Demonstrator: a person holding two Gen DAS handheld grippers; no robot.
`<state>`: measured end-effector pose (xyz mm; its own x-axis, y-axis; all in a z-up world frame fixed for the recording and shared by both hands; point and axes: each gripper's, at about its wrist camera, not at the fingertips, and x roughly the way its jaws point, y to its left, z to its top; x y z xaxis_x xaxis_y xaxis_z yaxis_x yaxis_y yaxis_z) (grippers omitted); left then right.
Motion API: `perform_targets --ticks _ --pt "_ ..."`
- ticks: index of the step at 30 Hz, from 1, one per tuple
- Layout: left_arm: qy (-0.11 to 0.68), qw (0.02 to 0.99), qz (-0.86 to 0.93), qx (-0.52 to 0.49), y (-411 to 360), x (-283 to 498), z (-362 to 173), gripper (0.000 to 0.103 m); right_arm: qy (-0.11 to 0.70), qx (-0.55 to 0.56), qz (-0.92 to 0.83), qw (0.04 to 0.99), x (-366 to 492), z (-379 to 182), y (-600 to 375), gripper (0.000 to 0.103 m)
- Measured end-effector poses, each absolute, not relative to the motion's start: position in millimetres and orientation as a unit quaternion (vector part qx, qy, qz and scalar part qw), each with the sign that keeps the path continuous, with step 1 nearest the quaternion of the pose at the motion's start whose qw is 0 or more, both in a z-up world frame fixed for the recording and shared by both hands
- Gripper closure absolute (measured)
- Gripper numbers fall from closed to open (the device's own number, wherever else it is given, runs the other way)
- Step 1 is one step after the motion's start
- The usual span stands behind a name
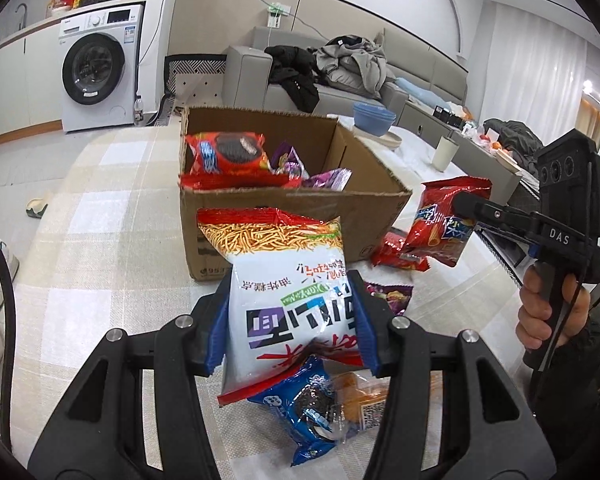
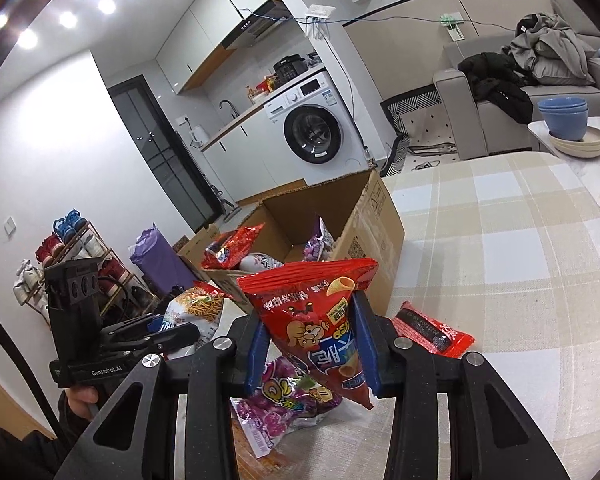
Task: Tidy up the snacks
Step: 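Lift the noodle bag with left gripper while right gripper lifts the red chip bag, then carry the noodle bag into the box with left tool while right tool lowers the chip bag in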
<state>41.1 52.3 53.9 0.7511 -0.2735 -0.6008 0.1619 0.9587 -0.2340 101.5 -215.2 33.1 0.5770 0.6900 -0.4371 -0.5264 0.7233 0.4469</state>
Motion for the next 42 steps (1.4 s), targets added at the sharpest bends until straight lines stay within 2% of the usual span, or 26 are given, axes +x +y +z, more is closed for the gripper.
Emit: perform_targets --ticks 25,42 --pt "0.264 0.956 -0.081 -0.099 120.2 -29.4 139.5 0.054 0.232 0.169 0.355 0.89 85.8 63.1 -209.2 0.064" --pt "0.27 0.955 -0.038 -0.117 161.2 7.8 134.5 0.054 0.218 0.157 0.342 0.901 110.6 72.6 -182.0 0.064"
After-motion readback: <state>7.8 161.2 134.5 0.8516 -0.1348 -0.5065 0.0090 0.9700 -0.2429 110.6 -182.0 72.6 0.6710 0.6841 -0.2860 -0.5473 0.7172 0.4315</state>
